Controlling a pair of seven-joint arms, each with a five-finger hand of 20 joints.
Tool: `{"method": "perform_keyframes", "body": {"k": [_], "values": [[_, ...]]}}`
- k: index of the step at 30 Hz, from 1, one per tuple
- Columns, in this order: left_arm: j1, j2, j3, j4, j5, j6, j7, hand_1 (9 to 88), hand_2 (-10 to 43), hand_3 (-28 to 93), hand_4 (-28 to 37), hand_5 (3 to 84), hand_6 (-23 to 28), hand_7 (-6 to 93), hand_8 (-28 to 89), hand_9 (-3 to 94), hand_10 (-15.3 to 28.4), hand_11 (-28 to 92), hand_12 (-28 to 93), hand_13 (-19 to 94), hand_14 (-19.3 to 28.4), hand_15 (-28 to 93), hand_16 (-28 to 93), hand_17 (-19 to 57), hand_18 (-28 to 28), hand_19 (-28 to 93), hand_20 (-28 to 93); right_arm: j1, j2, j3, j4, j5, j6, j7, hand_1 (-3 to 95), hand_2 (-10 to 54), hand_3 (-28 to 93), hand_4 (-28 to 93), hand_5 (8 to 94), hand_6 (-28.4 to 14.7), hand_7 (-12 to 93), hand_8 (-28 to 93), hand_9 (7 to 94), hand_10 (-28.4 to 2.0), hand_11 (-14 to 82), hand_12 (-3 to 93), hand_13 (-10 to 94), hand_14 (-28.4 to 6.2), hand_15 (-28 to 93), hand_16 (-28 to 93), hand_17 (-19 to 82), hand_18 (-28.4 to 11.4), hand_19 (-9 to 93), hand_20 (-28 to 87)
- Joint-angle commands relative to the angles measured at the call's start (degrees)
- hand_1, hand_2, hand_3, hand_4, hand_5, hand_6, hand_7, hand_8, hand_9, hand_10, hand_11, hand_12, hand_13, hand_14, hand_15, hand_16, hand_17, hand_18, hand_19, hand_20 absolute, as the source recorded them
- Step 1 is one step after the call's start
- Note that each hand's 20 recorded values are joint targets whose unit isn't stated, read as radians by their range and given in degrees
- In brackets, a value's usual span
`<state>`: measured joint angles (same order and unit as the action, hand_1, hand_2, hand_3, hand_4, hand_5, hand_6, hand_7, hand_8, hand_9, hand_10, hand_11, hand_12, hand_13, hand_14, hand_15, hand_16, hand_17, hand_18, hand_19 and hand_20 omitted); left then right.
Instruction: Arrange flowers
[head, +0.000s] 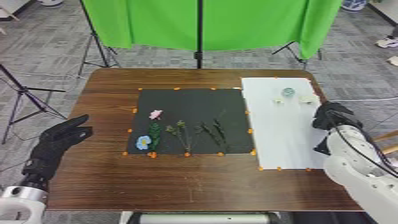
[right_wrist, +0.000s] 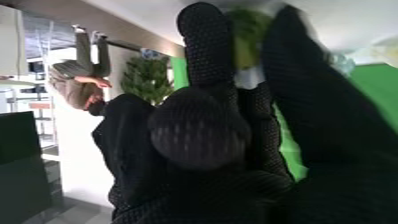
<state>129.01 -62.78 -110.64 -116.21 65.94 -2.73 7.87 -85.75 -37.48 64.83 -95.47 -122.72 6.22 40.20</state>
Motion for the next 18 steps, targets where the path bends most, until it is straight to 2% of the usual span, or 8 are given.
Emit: {"method": "perform_keyframes", "body": {"k": [1,5,10,15,18], "values": [[0.9,-1.09,-0.19,-0.04,0.1,-0.34,-0.21,39.3,-5.6,65,-7.9,42.6,5.4,9.8,-7,47.6,14.2,17,9,40,17.4,16,-4,10.3,14.1,18,16,-1.2,-0.2,1.4,-0.6,-3.6,6.9,0.6,64.9,-9.5,56,-17,78.2,0.0,24,7,88.2,-8.9,10.1,42.2,92,-0.7,63,31,62,-15.2,93,55],[1.0,-0.78,-0.35,-0.06,0.0,-0.29,-0.45,39.3,-5.5,65,-7.9,42.7,5.5,9.7,-7,47.6,14.3,17,9,40,17.4,16,-4,10.3,14.1,18,16,2.2,1.6,4.6,-4.8,-4.7,10.0,0.5,65.9,-9.5,56,-17,79.0,-0.7,24,8,88.7,-9.2,10.3,42.8,92,-0.1,62,31,63,-14.7,93,55],[1.0,-0.51,-0.26,-0.15,-0.03,-0.3,-0.41,39.3,-5.5,65,-7.9,42.8,5.5,9.7,-7,47.6,14.3,17,9,40,17.3,16,-4,10.2,14.1,18,16,12.8,1.6,0.7,-9.8,-5.2,14.3,-2.8,65.9,-9.5,56,-17,78.9,-0.8,24,8,88.7,-9.3,10.1,43.1,92,0.1,62,32,63,-14.7,93,55],[0.8,-0.36,0.08,-0.14,-0.05,-0.15,-0.53,39.4,-5.5,65,-7.9,42.7,5.4,9.8,-7,47.6,14.2,17,9,40,17.3,16,-4,10.2,14.1,18,16,23.6,-4.1,-7.5,-13.3,-4.0,15.8,-8.3,65.3,-9.5,57,-17,79.0,-0.6,24,8,88.8,-9.1,10.1,43.3,92,0.2,62,32,63,-14.6,93,56],[0.7,-0.36,0.29,-0.13,-0.04,-0.16,-0.49,39.2,-5.5,65,-7.9,42.7,5.4,9.7,-7,47.5,14.3,17,9,40,17.3,16,-4,10.2,14.1,18,16,30.0,-9.0,-14.5,-12.7,-0.2,15.5,-12.5,65.1,-9.5,57,-17,78.9,-0.4,24,8,88.7,-9.0,10.1,43.5,92,0.4,63,33,63,-14.5,93,56]]}}
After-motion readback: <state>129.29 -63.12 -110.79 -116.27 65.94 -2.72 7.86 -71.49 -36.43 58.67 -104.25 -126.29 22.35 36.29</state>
